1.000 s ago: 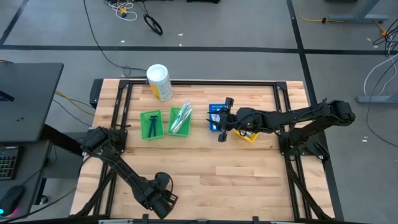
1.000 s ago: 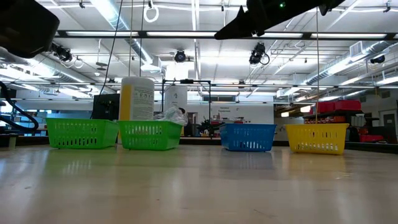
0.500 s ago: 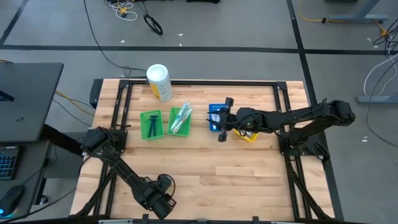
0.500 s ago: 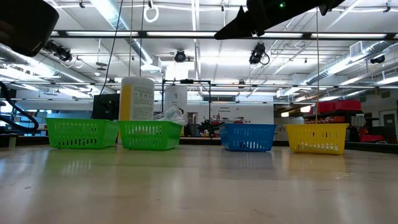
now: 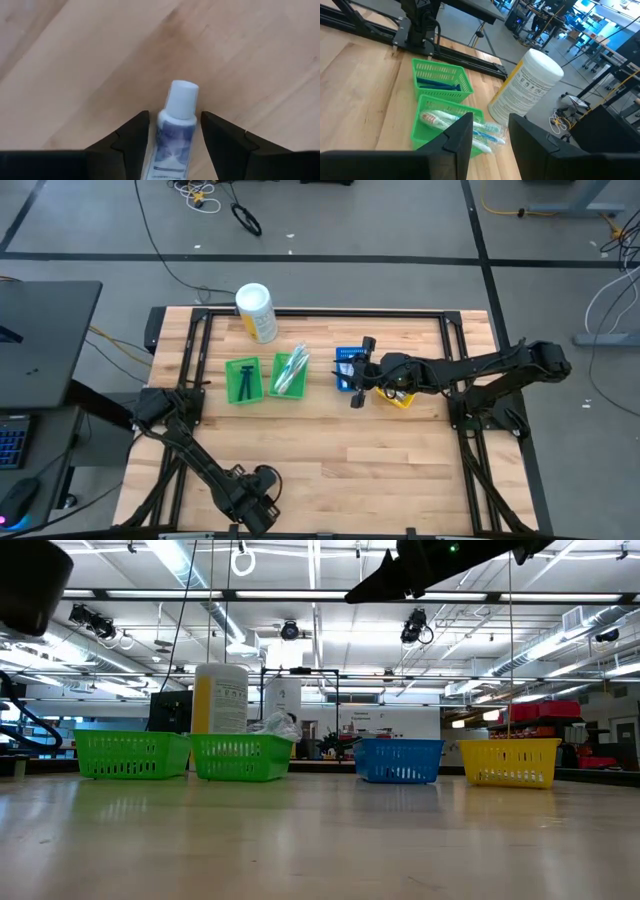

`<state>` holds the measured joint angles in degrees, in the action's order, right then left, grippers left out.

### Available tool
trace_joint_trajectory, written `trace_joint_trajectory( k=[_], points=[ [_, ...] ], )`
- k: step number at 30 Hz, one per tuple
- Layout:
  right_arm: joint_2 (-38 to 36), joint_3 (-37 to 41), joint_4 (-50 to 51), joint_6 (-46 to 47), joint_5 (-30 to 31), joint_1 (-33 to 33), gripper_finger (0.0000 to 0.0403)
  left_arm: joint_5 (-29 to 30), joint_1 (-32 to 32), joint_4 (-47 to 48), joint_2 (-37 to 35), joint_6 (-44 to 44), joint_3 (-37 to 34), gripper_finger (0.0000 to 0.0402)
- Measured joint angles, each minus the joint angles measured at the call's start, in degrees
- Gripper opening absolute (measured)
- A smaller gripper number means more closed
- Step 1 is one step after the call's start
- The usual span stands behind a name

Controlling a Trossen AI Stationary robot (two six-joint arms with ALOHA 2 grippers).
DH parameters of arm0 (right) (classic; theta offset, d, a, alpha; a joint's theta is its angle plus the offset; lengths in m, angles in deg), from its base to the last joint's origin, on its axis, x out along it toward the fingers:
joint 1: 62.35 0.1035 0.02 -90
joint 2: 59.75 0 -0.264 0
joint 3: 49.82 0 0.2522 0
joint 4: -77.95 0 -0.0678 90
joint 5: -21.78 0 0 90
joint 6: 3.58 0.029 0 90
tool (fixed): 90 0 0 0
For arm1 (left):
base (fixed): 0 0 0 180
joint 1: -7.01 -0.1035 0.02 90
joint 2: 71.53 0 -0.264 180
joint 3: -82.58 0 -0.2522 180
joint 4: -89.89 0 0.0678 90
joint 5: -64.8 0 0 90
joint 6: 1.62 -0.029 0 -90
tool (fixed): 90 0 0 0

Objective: Pick & Place Travel size toiletries
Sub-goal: Put the purple toothpaste into the blue bin

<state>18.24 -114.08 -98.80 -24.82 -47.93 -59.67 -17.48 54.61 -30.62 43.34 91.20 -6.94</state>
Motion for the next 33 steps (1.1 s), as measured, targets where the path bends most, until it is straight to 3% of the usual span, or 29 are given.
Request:
trace_joint_trajectory(
  k=[6, 13, 23, 31, 33],
  points=[
    [0.0, 0.0, 0.0, 0.0, -0.9, 0.0, 0.0137, -0.3, -0.1, 0.1, 1.3, -4.3, 0.2, 0.0185],
    [0.0, 0.0, 0.0, 0.0, -2.9, 0.0, 0.0137, -0.2, 0.0, 1.6, 1.5, -4.6, 1.6, 0.0143],
    [0.0, 0.0, -0.2, -0.3, -2.9, 0.0, 0.0137, 7.3, -2.2, 2.5, 2.0, -5.6, 3.2, 0.0093],
    [0.0, 0.0, 0.3, -2.2, 1.9, 0.0, 0.0137, 12.5, -9.6, 7.4, -0.9, -17.4, 3.3, 0.0090],
    [0.0, -0.1, 3.5, -1.6, 0.0, -0.1, 0.0140, 15.3, -12.3, 7.8, -2.9, -22.0, 3.3, 0.0090]
  ],
)
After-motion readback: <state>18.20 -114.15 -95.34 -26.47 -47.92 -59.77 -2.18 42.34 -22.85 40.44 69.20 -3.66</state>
